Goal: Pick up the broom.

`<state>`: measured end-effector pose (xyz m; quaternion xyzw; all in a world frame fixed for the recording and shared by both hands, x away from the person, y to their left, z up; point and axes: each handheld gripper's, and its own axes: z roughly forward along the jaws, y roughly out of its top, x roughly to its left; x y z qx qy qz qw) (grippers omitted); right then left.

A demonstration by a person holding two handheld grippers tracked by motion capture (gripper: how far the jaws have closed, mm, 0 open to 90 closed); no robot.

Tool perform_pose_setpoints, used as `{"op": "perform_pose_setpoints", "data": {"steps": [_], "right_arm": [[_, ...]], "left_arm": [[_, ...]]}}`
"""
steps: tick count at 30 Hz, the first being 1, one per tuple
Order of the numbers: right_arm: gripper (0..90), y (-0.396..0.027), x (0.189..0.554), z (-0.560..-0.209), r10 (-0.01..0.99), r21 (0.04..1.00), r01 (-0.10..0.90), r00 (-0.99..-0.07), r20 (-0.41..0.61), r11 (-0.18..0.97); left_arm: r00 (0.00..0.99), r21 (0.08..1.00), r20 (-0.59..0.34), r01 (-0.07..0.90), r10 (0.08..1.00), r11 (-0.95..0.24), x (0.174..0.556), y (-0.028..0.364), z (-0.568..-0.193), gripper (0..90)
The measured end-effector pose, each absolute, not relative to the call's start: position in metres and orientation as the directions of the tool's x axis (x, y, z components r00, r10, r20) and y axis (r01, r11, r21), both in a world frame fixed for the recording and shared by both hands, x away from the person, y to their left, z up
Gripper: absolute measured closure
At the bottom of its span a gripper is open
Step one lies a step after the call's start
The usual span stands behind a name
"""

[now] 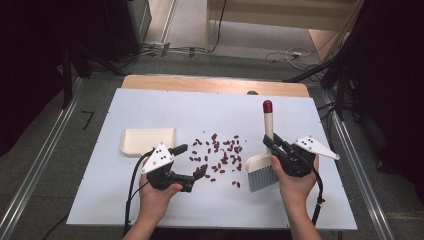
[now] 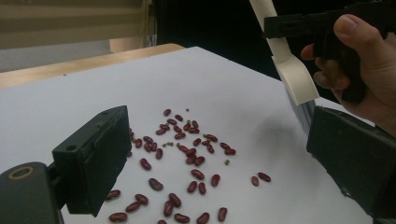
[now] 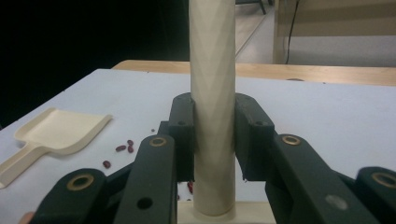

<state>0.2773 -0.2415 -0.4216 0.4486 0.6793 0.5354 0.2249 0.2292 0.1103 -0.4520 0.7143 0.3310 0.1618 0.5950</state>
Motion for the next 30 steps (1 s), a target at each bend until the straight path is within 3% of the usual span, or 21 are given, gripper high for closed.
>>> {"op": "perform_pose_setpoints", "data": {"steps": [14, 30], "right_arm": [[69.0, -0.217, 0.266, -0.422, 0.829, 0.935, 0.350, -0.538, 0.153, 0.054], [69.0, -0.189, 0.253, -0.424, 0.803, 0.941, 0.323, -0.584, 0.120, 0.095]], "left_arm": [[0.755, 0.947, -0.204, 0.313, 0.623, -0.070, 0.220, 0.081, -0.447, 23.6], [0.811, 0.909, -0.300, 0.402, 0.502, -0.106, 0.220, 0.056, -0.456, 38.8]]}}
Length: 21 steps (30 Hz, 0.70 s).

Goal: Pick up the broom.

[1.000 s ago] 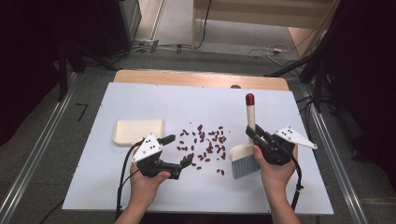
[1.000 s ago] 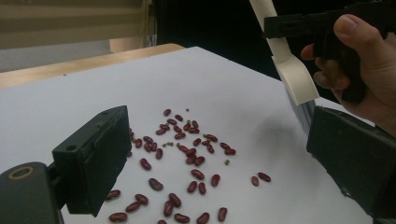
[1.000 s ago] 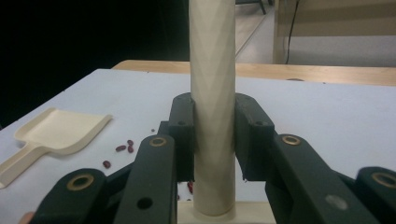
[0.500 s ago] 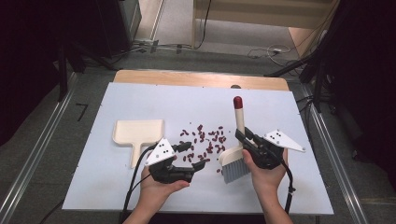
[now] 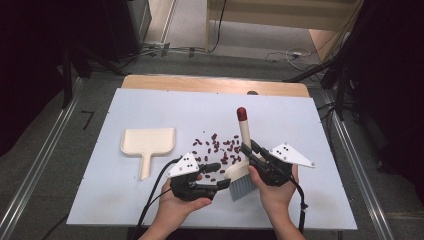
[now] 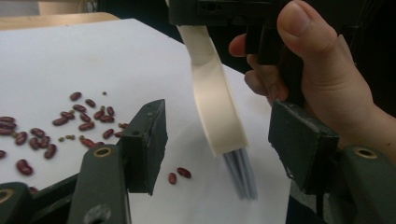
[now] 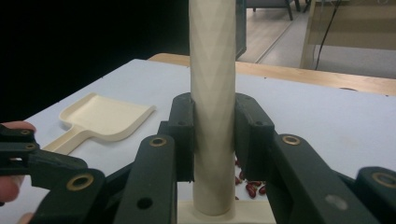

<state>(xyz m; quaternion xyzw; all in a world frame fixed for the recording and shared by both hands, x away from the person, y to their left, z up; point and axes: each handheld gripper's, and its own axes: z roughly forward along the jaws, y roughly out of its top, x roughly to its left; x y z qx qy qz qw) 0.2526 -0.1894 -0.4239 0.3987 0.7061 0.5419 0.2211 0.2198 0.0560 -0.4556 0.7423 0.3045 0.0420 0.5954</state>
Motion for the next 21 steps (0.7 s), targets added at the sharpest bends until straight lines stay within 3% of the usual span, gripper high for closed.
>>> {"op": "perform_pose_setpoints", "data": {"steps": [21], "right_arm": [[69.0, -0.164, 0.236, -0.427, 0.765, 0.948, 0.296, -0.636, 0.102, 0.119]], "left_arm": [[0.773, 0.854, -0.404, 0.510, 0.489, -0.100, 0.225, 0.049, -0.463, 51.9]]}}
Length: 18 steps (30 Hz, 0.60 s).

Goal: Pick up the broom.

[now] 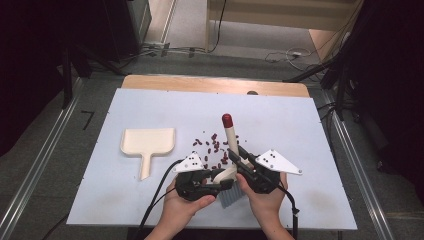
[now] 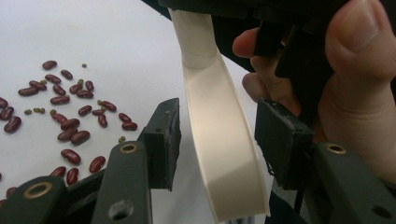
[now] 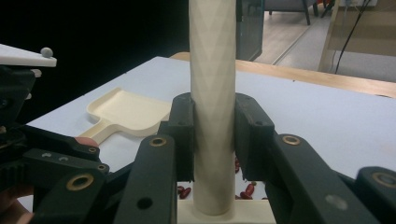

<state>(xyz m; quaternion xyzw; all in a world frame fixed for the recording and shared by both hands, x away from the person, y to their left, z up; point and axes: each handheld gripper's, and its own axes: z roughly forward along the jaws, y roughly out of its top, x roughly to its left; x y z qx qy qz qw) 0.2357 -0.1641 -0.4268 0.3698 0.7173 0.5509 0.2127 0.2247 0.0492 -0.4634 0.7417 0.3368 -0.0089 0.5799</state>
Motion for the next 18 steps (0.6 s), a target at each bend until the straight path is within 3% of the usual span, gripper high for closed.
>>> {"op": "perform_pose_setpoints", "data": {"steps": [18], "right_arm": [[69.1, -0.1581, 0.2289, -0.4263, 0.769, 0.955, 0.269, -0.634, 0.079, 0.125]], "left_arm": [[0.754, 0.829, -0.447, 0.552, 0.481, -0.094, 0.2252, 0.0472, -0.4649, 60.2]]}}
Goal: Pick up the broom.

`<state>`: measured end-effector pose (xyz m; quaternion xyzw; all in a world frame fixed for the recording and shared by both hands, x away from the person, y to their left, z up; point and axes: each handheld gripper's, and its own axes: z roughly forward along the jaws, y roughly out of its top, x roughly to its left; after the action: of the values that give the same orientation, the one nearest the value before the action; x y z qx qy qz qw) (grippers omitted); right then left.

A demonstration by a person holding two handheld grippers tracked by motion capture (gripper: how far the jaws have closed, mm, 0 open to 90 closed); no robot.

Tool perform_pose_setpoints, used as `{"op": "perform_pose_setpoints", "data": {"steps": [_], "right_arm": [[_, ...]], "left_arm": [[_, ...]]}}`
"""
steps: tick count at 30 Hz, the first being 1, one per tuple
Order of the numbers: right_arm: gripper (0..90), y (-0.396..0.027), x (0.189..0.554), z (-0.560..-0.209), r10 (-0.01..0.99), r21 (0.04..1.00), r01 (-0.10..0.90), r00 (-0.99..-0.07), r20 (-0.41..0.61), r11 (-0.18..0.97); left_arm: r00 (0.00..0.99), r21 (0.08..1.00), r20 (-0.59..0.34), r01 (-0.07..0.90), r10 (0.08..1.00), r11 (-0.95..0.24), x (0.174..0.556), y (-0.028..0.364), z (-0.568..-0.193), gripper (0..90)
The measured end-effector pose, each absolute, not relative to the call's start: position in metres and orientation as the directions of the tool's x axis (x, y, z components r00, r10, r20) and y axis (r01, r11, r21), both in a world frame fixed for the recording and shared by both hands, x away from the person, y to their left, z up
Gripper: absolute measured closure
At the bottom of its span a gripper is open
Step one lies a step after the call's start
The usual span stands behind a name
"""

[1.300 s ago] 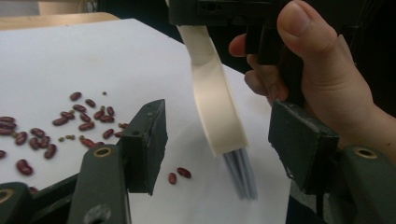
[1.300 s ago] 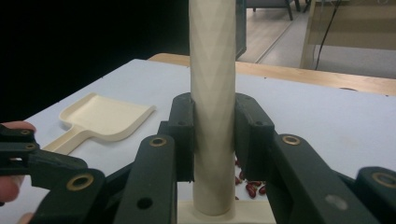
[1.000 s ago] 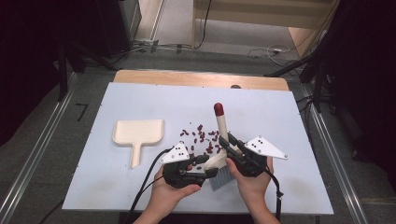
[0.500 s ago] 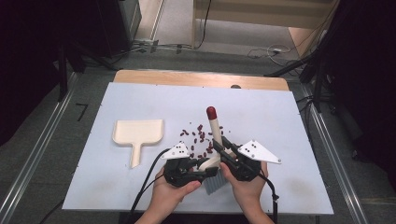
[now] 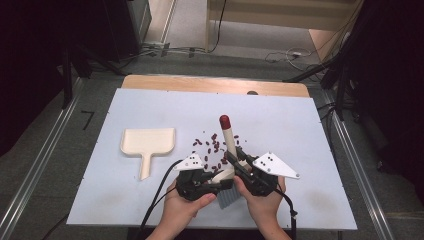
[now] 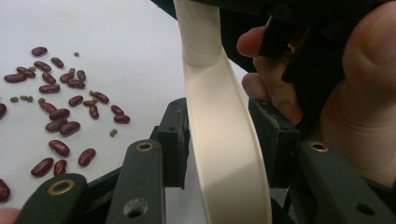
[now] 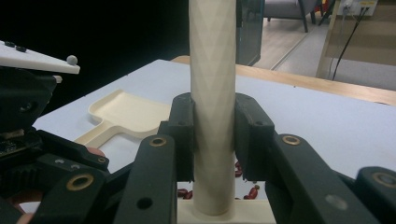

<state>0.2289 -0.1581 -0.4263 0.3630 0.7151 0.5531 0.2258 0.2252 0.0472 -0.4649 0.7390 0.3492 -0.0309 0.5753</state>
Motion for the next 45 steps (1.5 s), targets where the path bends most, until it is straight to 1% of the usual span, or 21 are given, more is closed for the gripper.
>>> {"op": "perform_pose_setpoints", "data": {"steps": [1, 4, 12, 15, 16, 17, 19, 21, 23, 24, 28, 37, 40, 42, 43, 44, 45], "right_arm": [[69.0, -0.158, 0.229, -0.426, 0.767, 0.954, 0.269, -0.638, 0.075, 0.130], [69.0, -0.157, 0.228, -0.427, 0.769, 0.955, 0.266, -0.635, 0.070, 0.133], [68.7, -0.155, 0.227, -0.427, 0.776, 0.957, 0.249, -0.629, 0.044, 0.149], [68.2, -0.154, 0.228, -0.426, 0.771, 0.952, 0.265, -0.634, 0.052, 0.154], [65.0, -0.154, 0.230, -0.425, 0.761, 0.950, 0.264, -0.647, 0.045, 0.168], [65.0, -0.154, 0.230, -0.425, 0.761, 0.950, 0.264, -0.647, 0.045, 0.168], [55.4, -0.156, 0.232, -0.420, 0.725, 0.946, 0.267, -0.687, 0.053, 0.185], [47.8, -0.158, 0.235, -0.416, 0.698, 0.941, 0.276, -0.713, 0.065, 0.194], [46.4, -0.159, 0.237, -0.413, 0.690, 0.938, 0.284, -0.720, 0.071, 0.200], [42.7, -0.163, 0.239, -0.408, 0.668, 0.938, 0.278, -0.741, 0.072, 0.208], [39.4, -0.175, 0.244, -0.400, 0.647, 0.936, 0.275, -0.759, 0.071, 0.220], [38.9, -0.202, 0.257, -0.391, 0.622, 0.931, 0.274, -0.780, 0.068, 0.241], [39.8, -0.211, 0.266, -0.395, 0.574, 0.923, 0.256, -0.818, 0.047, 0.288], [39.8, -0.213, 0.267, -0.396, 0.562, 0.916, 0.259, -0.826, 0.046, 0.306], [39.1, -0.215, 0.270, -0.398, 0.520, 0.901, 0.268, -0.852, 0.057, 0.340], [39.1, -0.215, 0.270, -0.398, 0.520, 0.901, 0.268, -0.852, 0.057, 0.340], [35.6, -0.216, 0.271, -0.400, 0.486, 0.884, 0.274, -0.871, 0.062, 0.378]], "left_arm": [[0.752, 0.829, -0.445, 0.551, 0.486, -0.093, 0.225, 0.047, -0.465, 62.8], [0.744, 0.824, -0.450, 0.559, 0.494, -0.092, 0.226, 0.048, -0.465, 64.9], [0.722, 0.808, -0.462, 0.582, 0.515, -0.092, 0.228, 0.051, -0.465, 67.9], [0.722, 0.810, -0.448, 0.577, 0.527, -0.102, 0.228, 0.052, -0.465, 68.1], [0.722, 0.812, -0.444, 0.575, 0.530, -0.103, 0.228, 0.053, -0.465, 68.2], [0.725, 0.814, -0.437, 0.570, 0.533, -0.108, 0.228, 0.054, -0.464, 68.2], [0.726, 0.818, -0.428, 0.565, 0.538, -0.112, 0.229, 0.057, -0.463, 68.3], [0.728, 0.822, -0.422, 0.559, 0.540, -0.112, 0.230, 0.061, -0.462, 68.3], [0.734, 0.827, -0.404, 0.548, 0.547, -0.124, 0.231, 0.065, -0.460, 68.2], [0.735, 0.831, -0.393, 0.541, 0.553, -0.128, 0.231, 0.066, -0.459, 68.2], [0.746, 0.845, -0.343, 0.511, 0.570, -0.160, 0.230, 0.074, -0.455, 68.3], [0.788, 0.856, -0.255, 0.453, 0.560, -0.248, 0.232, 0.088, -0.447, 68.3], [0.805, 0.858, -0.241, 0.438, 0.542, -0.269, 0.233, 0.094, -0.446, 68.3], [0.819, 0.857, -0.231, 0.427, 0.525, -0.288, 0.234, 0.096, -0.445, 68.3], [0.827, 0.858, -0.224, 0.419, 0.516, -0.299, 0.234, 0.097, -0.445, 68.3], [0.835, 0.857, -0.220, 0.412, 0.505, -0.309, 0.234, 0.097, -0.445, 68.3], [0.841, 0.856, -0.219, 0.408, 0.494, -0.316, 0.233, 0.097, -0.444, 68.3]]}}
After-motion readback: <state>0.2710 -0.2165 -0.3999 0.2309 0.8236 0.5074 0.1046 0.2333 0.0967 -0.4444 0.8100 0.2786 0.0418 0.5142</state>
